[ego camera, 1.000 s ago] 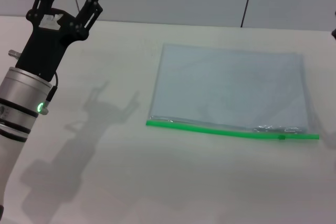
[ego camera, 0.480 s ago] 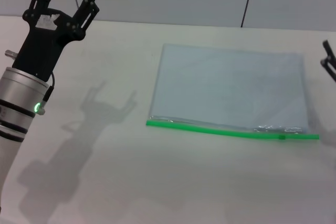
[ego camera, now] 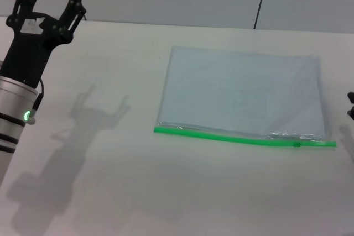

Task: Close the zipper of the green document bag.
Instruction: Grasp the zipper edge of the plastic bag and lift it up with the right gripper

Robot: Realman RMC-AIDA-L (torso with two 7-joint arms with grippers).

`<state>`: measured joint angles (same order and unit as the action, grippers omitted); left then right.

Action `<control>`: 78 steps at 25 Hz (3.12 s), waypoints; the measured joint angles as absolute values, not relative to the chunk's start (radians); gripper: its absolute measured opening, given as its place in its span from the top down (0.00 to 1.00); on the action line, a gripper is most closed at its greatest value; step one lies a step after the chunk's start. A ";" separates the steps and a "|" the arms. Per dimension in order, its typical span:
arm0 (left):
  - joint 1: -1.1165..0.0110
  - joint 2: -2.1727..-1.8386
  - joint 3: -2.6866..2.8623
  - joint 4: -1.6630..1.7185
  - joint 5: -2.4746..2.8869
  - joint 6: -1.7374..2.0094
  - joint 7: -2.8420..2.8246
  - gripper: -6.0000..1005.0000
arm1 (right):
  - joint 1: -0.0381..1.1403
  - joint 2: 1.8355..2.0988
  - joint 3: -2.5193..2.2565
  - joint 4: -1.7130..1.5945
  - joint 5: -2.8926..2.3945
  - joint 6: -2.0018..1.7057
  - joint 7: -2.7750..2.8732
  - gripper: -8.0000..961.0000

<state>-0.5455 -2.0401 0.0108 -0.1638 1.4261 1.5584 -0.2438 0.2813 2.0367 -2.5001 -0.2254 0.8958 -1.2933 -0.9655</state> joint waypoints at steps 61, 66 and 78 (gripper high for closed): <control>-0.542 -2.040 0.011 -0.163 1.419 1.560 -0.244 0.23 | 0.293 2.040 -2.660 -0.364 0.894 -1.028 -1.332 0.16; -0.542 -2.040 0.011 -0.164 1.419 1.560 -0.244 0.23 | 0.296 2.040 -2.661 -0.374 0.897 -1.012 -1.367 0.21; -0.543 -2.040 0.011 -0.164 1.419 1.560 -0.244 0.24 | 0.304 2.039 -2.701 -0.404 0.895 -1.013 -1.383 0.60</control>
